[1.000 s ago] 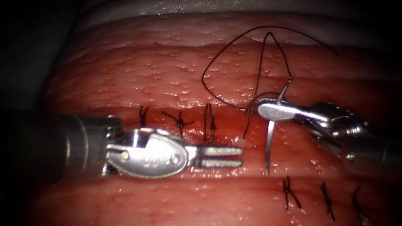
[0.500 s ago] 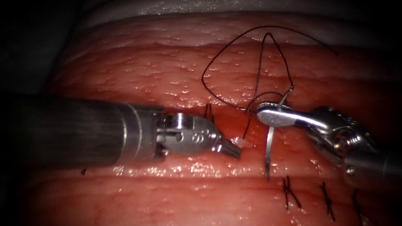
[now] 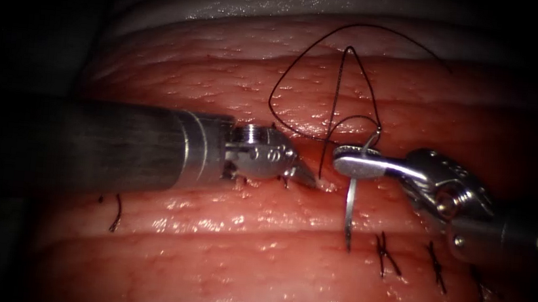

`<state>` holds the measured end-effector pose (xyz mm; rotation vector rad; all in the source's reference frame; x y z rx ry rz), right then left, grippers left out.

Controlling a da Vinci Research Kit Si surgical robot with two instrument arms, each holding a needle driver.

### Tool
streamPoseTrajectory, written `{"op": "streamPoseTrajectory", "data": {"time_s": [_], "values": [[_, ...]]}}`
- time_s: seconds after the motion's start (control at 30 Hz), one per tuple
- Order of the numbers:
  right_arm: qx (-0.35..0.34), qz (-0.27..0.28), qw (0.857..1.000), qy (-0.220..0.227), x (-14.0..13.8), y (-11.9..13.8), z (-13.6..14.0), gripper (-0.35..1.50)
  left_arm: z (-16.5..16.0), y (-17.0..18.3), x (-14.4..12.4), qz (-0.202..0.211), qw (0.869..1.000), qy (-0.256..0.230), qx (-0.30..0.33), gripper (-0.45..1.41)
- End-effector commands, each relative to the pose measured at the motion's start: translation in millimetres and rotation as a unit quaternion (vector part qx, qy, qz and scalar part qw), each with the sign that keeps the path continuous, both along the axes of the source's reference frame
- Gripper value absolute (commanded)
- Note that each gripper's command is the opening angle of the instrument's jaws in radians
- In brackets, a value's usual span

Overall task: Wound Closure
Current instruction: Open the incision using the left jaws.

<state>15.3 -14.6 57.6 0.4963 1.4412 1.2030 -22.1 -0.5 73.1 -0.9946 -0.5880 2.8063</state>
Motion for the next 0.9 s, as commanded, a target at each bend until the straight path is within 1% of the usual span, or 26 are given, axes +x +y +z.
{"op": "streamPoseTrajectory", "data": {"time_s": [0.03, 0.13, 0.23, 0.27, 0.3, 0.33, 0.4, 0.5, 0.6, 0.63, 0.7, 0.73, 0.77, 0.8, 0.83, 0.9], "values": [[-0.005, -0.001, 1.0, -0.002, 0.8, -0.1, 0.5, -0.35, 0.8, 0.0, -0.6, 0.007, 1.0, 0.005, 0.001, -0.45], [-0.01, -0.001, 1.0, -0.005, 0.9, -0.1, 0.5, -0.35, 1.6, -0.6, -0.9, 0.024, 0.999, 0.024, 0.006, -0.45], [-0.021, -0.002, 1.0, -0.01, 1.0, 0.1, 0.6, -0.35, 2.3, -1.5, -1.1, 0.056, 0.997, 0.045, 0.024, -0.45], [-0.024, -0.002, 1.0, -0.011, 1.0, 0.1, 0.6, -0.35, 2.5, -1.8, -1.1, 0.065, 0.996, 0.048, 0.029, -0.45], [-0.024, -0.002, 1.0, -0.011, 1.0, 0.1, 0.6, -0.35, 2.5, -1.8, -1.1, 0.065, 0.996, 0.048, 0.029, -0.45], [-0.028, -0.003, 0.999, -0.014, 1.0, 0.2, 0.6, -0.35, 2.7, -2.5, -1.1, 0.082, 0.994, 0.054, 0.042, -0.45], [-0.033, -0.003, 0.999, -0.017, 0.9, 0.5, 0.7, -0.35, 2.8, -3.1, -1.1, 0.095, 0.992, 0.057, 0.054, -0.45], [-0.041, -0.003, 0.999, -0.024, 0.9, 1.2, 1.0, -0.35, 2.4, -3.5, -0.9, 0.092, 0.992, 0.063, 0.067, -0.45], [-0.061, -0.001, 0.997, -0.038, 1.0, 2.1, 1.8, -0.35, 1.7, -3.7, -0.7, 0.091, 0.991, 0.063, 0.069, -0.45], [-0.067, 0.0, 0.997, -0.041, 1.0, 2.2, 2.1, -0.35, 1.6, -3.8, -0.7, 0.091, 0.991, 0.063, 0.069, -0.42], [-0.084, 0.008, 0.995, -0.046, 1.1, 2.6, 3.0, -0.35, 1.2, -4.0, -0.7, 0.092, 0.991, 0.063, 0.069, -0.18], [-0.091, 0.011, 0.995, -0.048, 1.2, 2.6, 3.2, -0.35, 1.1, -4.1, -0.7, 0.09, 0.991, 0.064, 0.071, -0.03], [-0.095, 0.013, 0.994, -0.048, 1.2, 2.6, 3.4, -0.35, 1.1, -4.1, -0.7, 0.091, 0.991, 0.064, 0.072, 0.02], [-0.114, 0.018, 0.992, -0.055, 1.5, 2.5, 3.9, -0.35, 1.0, -4.0, -0.6, 0.086, 0.992, 0.06, 0.07, 0.12], [-0.115, 0.019, 0.992, -0.055, 1.7, 2.4, 4.0, -0.35, 1.0, -3.9, -0.6, 0.083, 0.993, 0.057, 0.069, 0.19], [-0.129, 0.021, 0.99, -0.06, 2.1, 2.1, 4.4, -0.35, 1.0, -3.9, -0.6, 0.078, 0.993, 0.052, 0.067, 0.22]]}}
